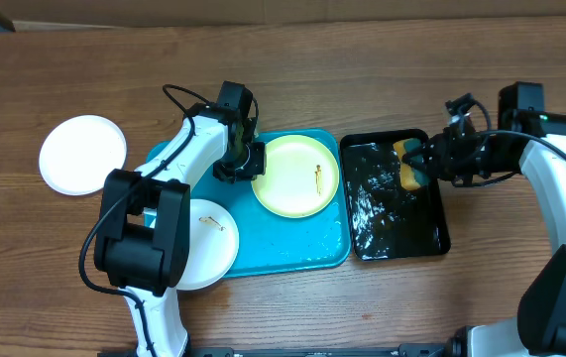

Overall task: Clean dirty plates on tray and stack at the side
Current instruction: 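Lift the sponge with the right gripper and move it over the yellow plate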

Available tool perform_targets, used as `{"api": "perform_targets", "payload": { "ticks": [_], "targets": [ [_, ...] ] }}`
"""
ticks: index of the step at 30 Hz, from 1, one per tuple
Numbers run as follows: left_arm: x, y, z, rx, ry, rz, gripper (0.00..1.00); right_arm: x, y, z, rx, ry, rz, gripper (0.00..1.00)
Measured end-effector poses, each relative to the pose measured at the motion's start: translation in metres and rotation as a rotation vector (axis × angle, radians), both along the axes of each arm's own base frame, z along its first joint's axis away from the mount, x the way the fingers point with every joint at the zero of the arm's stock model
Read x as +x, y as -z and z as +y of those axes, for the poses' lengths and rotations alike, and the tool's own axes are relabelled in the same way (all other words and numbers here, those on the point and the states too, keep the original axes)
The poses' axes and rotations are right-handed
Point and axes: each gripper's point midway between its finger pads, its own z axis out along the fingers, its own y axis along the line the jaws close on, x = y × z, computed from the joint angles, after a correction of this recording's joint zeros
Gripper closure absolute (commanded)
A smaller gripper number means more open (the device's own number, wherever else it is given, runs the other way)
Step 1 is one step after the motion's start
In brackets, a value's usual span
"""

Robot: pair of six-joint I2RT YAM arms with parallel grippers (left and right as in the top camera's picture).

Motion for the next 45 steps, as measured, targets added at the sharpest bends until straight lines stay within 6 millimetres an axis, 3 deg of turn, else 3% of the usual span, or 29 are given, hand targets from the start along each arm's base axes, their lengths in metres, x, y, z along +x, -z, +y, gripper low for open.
{"api": "perform_targets", "payload": {
  "ticks": [9,14,21,30,33,42,45],
  "targets": [
    [0.001,0.0,0.0,0.001,-0.001,-0.006,0.96,0.009,0.039,-0.015,-0.407,0.114,0.068,0.96],
    [0.001,0.0,0.0,0.001,-0.001,-0.006,0.96,0.008,0.045,-0.006,-0.522,0.109,0.056,0.96],
    [0.001,0.0,0.001,0.008,-0.014,-0.002,0.96,0.009,0.047,-0.006,-0.557,0.15,0.068,0.96],
    [-0.005,0.002,0.013,0.066,-0.171,0.046,0.95,0.001,0.049,-0.008,-0.565,0.177,0.119,0.96],
    [-0.007,0.002,0.017,0.084,-0.191,0.053,0.81,0.0,0.049,-0.008,-0.565,0.178,0.126,0.96],
    [-0.003,0.003,0.023,0.127,-0.129,0.02,0.95,0.001,0.049,-0.008,-0.572,0.147,0.103,0.96],
    [-0.002,0.002,0.023,0.124,-0.106,0.011,0.96,0.001,0.048,-0.007,-0.567,0.124,0.09,0.96]
  ]
}}
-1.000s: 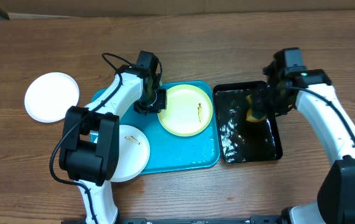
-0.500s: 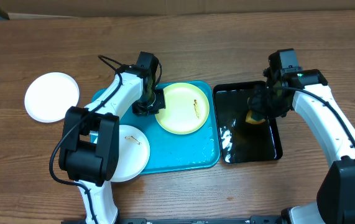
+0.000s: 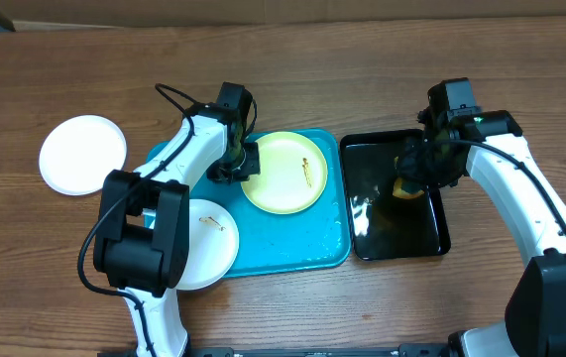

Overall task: Clean dirty plates on tray and stack at the side
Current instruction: 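Lift the sponge with the right gripper and move it over the yellow plate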

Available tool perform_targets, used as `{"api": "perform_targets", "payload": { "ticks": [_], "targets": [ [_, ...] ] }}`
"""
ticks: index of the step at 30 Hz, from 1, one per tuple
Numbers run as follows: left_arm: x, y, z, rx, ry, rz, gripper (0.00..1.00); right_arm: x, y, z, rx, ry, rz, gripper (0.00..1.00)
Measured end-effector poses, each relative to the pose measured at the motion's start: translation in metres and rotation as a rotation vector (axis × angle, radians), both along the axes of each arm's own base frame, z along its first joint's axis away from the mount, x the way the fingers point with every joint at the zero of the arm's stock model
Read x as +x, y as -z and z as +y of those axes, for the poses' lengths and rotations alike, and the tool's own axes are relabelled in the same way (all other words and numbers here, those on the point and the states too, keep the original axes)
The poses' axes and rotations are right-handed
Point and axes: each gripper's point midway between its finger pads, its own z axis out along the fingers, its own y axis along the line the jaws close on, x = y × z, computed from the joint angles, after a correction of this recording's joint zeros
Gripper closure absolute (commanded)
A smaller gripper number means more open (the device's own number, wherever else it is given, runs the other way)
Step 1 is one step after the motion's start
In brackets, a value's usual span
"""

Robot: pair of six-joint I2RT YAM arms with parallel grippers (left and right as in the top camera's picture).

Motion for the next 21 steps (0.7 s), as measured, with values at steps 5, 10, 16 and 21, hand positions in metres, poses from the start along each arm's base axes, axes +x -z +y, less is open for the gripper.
{"api": "perform_targets", "payload": {
  "ticks": [5,10,16,21],
  "targets": [
    [0.0,0.0,-0.001,-0.002,0.014,-0.003,0.93,0.01,-0.011,0.03,0.162,-0.084,-0.059,0.96],
    [0.001,0.0,0.0,-0.001,0.014,-0.003,0.93,0.021,-0.025,0.068,0.268,-0.181,-0.145,0.96],
    [0.001,0.0,0.0,0.0,0.017,-0.004,0.92,0.023,-0.035,0.127,0.29,-0.3,-0.242,0.96],
    [0.0,0.0,0.0,0.0,0.017,-0.003,0.92,0.031,-0.015,0.166,0.239,-0.322,-0.283,0.96]
  ]
}}
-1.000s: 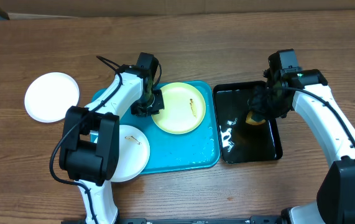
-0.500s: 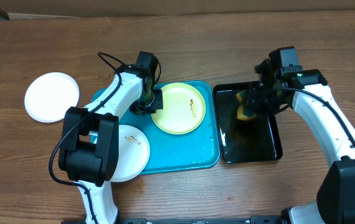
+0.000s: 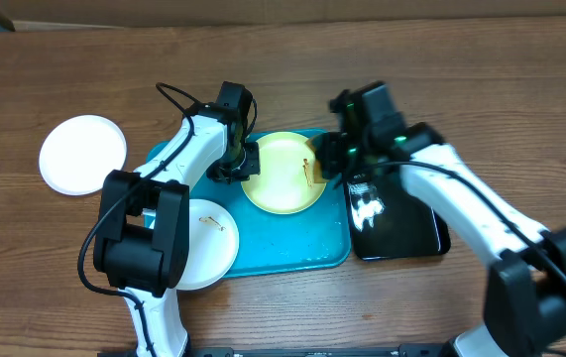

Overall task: Clean dirty plates on tray and stack at the side
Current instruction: 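Lift the sponge with the right gripper and move it over the yellow plate, then scrub the yellow plate surface with the sponge in the right gripper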

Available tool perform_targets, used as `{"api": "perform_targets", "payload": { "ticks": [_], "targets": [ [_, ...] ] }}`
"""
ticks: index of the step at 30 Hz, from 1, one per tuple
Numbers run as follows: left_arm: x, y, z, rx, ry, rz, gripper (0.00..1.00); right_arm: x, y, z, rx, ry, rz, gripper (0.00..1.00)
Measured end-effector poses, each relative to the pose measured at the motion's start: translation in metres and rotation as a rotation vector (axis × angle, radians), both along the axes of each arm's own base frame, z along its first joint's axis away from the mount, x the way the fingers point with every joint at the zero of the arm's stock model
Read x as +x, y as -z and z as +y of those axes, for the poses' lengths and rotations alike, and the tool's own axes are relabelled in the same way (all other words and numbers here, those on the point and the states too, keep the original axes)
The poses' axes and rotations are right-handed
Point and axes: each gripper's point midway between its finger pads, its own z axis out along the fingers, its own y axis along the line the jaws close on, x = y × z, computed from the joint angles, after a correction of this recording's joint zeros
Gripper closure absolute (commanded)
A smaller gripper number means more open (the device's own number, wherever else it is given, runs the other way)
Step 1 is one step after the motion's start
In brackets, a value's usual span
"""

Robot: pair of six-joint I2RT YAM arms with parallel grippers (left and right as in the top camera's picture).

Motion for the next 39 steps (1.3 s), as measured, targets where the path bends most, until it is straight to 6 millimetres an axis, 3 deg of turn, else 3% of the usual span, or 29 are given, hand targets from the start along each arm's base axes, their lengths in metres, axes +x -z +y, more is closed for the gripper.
{"api": "perform_targets", "payload": {
  "ticks": [6,16,17,20,21,25,28,35,39],
  "targets": [
    [0.0,0.0,0.0,0.0,0.0,0.0,0.92,0.01,0.041,0.023,-0.067,0.002,-0.024,0.96],
    [0.0,0.0,0.0,0.0,0.0,0.001,0.93,0.02,0.071,0.021,-0.152,0.034,-0.042,0.95],
    [0.0,0.0,0.0,0.0,0.0,0.001,0.93,0.02,0.075,0.02,-0.16,0.035,-0.038,0.92],
    [0.0,0.0,0.0,0.0,0.0,0.001,0.93,0.019,0.09,0.018,-0.184,0.035,-0.017,0.58],
    [0.0,0.0,0.0,0.0,0.0,0.001,0.93,0.019,0.093,0.017,-0.188,0.038,-0.012,0.5],
    [0.0,0.0,0.0,0.0,0.0,0.001,0.93,0.019,0.095,0.016,-0.204,0.023,-0.02,0.41],
    [0.0,0.0,0.0,0.0,0.0,0.001,0.93,0.017,0.095,0.016,-0.213,0.011,-0.013,0.49],
    [0.0,0.0,0.0,0.0,0.0,0.001,0.93,0.009,0.1,0.01,-0.263,-0.004,0.003,0.85],
    [0.0,0.0,0.0,0.0,0.0,0.001,0.94,0.011,0.101,0.006,-0.308,0.014,-0.021,0.9]
  ]
}}
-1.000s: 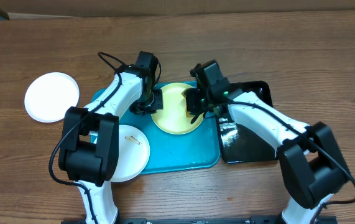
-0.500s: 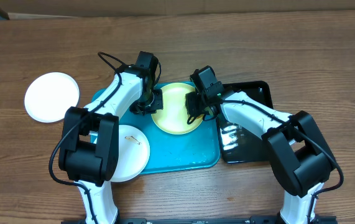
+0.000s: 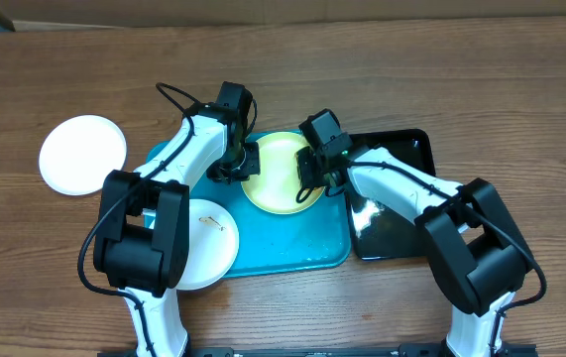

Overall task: Clean dirty plates on tray and stack at the side
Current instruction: 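Scrub the yellow plate surface with the sponge in the right gripper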

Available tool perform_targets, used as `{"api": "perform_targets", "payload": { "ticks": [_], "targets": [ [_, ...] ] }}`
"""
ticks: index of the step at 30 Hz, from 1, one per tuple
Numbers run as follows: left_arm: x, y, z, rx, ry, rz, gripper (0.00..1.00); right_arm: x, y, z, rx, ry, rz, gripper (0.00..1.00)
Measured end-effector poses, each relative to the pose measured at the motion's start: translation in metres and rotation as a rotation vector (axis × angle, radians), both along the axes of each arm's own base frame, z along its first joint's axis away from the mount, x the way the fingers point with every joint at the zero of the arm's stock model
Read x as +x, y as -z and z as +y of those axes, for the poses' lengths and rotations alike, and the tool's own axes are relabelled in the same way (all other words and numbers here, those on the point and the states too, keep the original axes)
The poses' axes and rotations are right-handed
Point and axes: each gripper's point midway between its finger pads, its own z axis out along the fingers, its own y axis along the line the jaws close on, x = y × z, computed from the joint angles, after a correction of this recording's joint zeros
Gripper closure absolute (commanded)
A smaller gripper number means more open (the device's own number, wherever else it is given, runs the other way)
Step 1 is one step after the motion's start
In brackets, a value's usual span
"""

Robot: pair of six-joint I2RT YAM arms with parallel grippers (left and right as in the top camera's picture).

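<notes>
A pale yellow plate (image 3: 275,180) lies at the back of the blue tray (image 3: 292,243). My left gripper (image 3: 246,165) is shut on the plate's left rim. My right gripper (image 3: 314,178) is down on the right part of the plate, shut on a yellow sponge that its body almost hides. The brown smear on that plate is hidden under the gripper. A white plate (image 3: 203,248) with a small brown smear sits over the tray's front left corner.
A clean white plate (image 3: 82,154) lies on the wooden table at the far left. A black tray (image 3: 401,213) of water stands right of the blue tray, with my right arm stretched across it.
My right gripper has moved left and down from the yellow plate's right rim onto its surface, covering the smear. The left gripper and the plate have not moved.
My right gripper held the sponge in the black water tray while the left held the yellow plate's rim. Then the plate sat a little farther left, the sponge still over the water. The right gripper then reached the plate's right edge, and now rests on the plate.
</notes>
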Motion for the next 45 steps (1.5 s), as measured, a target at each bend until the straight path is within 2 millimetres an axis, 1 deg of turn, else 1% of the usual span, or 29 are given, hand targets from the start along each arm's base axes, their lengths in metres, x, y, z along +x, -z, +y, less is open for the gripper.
{"api": "perform_targets", "payload": {
  "ticks": [2,10,14,20,26,29,32,36,39,42,45],
  "targets": [
    [0.0,0.0,0.0,0.0,0.0,0.0,0.93,0.001,0.0,-0.001,-0.015,0.002,-0.011,0.96],
    [0.0,0.0,0.0,0.0,0.0,0.0,0.94,0.006,-0.001,-0.006,-0.044,0.018,-0.037,0.96],
    [0.0,0.0,0.0,0.0,0.0,0.0,0.94,0.007,0.003,-0.005,-0.041,0.015,-0.035,0.96],
    [0.0,0.0,0.0,-0.001,0.0,0.001,0.95,0.007,0.002,0.01,0.026,-0.016,-0.033,0.96],
    [0.0,0.0,0.0,-0.001,0.0,0.001,0.95,0.004,0.0,0.035,0.145,-0.074,-0.011,0.96],
    [0.0,0.0,0.0,-0.001,0.0,0.001,0.95,0.002,-0.003,0.038,0.172,-0.085,0.016,0.96],
    [0.0,0.0,0.0,-0.001,0.0,0.001,0.94,0.004,-0.012,0.04,0.204,-0.09,0.043,0.96],
    [0.0,0.0,0.0,-0.001,0.0,0.001,0.94,0.014,-0.031,0.037,0.251,-0.082,0.049,0.96],
    [0.0,0.0,0.0,-0.001,0.0,0.001,0.94,0.013,-0.039,0.029,0.259,-0.069,0.064,0.96],
    [0.0,0.0,0.0,-0.001,0.0,0.001,0.95,0.005,-0.036,0.019,0.234,-0.05,0.114,0.96],
    [0.0,0.0,0.0,-0.001,0.0,0.001,0.94,-0.001,-0.031,0.014,0.212,-0.04,0.138,0.96]
  ]
}}
